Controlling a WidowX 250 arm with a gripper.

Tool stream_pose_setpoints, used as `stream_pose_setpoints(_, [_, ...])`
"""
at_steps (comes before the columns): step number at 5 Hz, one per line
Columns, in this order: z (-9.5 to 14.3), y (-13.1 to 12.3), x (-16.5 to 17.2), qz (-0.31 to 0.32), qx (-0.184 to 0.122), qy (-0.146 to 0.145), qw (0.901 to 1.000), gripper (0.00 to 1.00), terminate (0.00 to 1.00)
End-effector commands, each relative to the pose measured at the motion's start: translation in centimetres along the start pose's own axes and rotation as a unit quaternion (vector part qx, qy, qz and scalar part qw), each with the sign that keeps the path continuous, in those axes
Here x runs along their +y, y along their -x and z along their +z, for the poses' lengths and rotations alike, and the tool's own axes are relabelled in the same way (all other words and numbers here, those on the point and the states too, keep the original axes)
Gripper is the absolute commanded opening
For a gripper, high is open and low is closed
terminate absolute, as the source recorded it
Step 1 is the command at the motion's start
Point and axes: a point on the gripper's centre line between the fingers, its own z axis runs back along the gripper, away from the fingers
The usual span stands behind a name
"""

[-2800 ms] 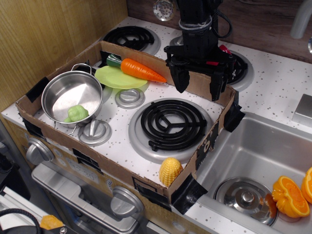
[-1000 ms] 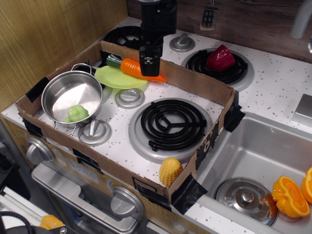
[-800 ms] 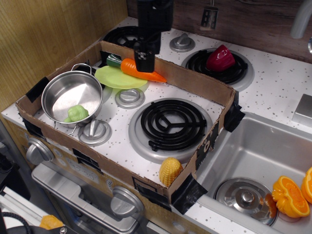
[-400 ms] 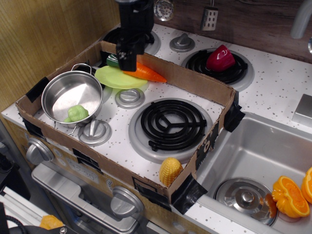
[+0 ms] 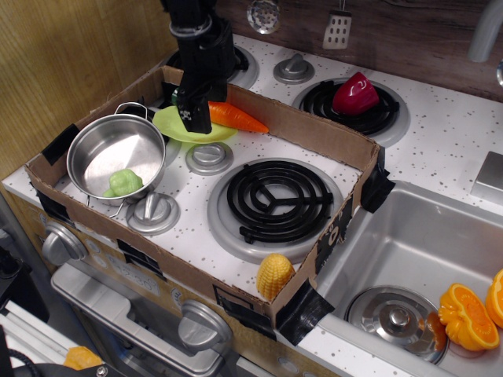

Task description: Take carrot off plate

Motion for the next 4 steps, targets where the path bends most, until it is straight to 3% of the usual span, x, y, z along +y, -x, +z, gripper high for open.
stream_pose_setpoints(1, [3.2, -0.3, 3.2, -0.087, 0.012, -0.080, 0.9929, 1.00, 0.00])
stream_pose_setpoints(2, [2.8, -0.1, 3.2, -0.114, 0.005, -0.086, 0.9897, 1.00, 0.00])
stream_pose_setpoints(4, [0.7, 0.2, 2.7, -0.110, -0.010, -0.063, 0.9920, 1.00, 0.00])
